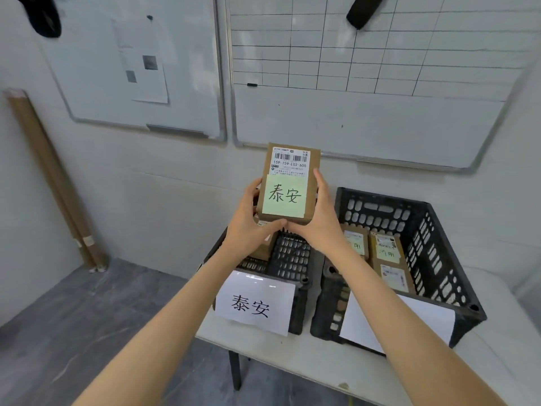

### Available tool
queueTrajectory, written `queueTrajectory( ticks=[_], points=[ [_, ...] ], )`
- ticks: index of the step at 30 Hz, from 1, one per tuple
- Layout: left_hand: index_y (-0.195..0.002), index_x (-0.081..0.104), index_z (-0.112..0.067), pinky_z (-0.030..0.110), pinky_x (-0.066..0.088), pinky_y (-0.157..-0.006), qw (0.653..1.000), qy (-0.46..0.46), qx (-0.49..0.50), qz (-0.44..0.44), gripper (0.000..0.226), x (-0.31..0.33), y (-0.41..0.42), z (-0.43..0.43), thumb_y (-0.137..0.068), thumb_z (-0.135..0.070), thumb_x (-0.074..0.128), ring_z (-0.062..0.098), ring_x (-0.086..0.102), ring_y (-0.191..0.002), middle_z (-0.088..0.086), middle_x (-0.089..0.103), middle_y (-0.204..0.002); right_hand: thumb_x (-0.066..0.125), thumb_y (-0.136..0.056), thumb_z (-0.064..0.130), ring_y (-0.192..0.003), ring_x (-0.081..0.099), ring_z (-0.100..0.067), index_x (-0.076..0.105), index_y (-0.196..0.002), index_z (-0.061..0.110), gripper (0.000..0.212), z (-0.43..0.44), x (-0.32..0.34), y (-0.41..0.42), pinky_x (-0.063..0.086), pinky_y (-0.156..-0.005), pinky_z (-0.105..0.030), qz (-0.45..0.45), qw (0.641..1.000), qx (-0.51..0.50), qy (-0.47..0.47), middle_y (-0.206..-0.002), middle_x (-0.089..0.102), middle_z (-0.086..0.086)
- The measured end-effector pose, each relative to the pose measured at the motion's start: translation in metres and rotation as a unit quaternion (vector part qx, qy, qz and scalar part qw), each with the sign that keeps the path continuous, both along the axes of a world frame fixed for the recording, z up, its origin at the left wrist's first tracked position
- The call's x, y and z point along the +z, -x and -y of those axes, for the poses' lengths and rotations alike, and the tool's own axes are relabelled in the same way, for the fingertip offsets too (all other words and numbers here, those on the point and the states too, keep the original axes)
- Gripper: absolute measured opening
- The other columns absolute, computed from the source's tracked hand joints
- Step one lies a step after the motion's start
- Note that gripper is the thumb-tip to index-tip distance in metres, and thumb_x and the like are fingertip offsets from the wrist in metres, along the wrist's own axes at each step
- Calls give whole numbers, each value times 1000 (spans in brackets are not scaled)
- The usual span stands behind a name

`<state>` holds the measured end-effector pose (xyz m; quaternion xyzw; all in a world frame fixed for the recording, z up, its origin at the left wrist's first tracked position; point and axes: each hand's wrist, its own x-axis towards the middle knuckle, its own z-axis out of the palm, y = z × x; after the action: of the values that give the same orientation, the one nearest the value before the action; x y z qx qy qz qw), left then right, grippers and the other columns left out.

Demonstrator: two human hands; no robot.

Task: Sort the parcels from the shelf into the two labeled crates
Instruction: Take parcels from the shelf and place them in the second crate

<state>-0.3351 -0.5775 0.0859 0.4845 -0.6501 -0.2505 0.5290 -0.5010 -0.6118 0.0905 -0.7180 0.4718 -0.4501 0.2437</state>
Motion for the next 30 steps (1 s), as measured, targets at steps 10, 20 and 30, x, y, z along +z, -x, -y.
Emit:
queueTrajectory(
  ticks=[10,20,30],
  points=[
    [-144,29,-29,31,44,-102,997,-61,-28,34,85,-32,-37,136,-77,-20,81,-7,45,-120,-13,47,-138,84,-73,31,-140,29,-22,3,-155,36,116,127,-42,-41,42,-103,-49,-64,996,-67,-18,-152,32,-7],
    [-150,26,-24,47,38,-109,986,-139,-76,45,92,-82,-37,229,-76,-22,81,14,43,-129,-2,43,-145,77,-83,31,-146,15,-29,-6,-156,32,110,209,-93,-38,28,-114,-55,-104,984,-68,-131,-160,21,-8],
    [-153,19,-21,45,25,-118,974,-187,-57,111,88,-116,-55,276,-84,-27,74,15,24,-144,0,23,-158,79,-81,32,-146,16,-38,-21,-152,35,122,254,-168,-23,28,-115,-55,-183,927,-100,-311,-158,11,-20]
  ],
)
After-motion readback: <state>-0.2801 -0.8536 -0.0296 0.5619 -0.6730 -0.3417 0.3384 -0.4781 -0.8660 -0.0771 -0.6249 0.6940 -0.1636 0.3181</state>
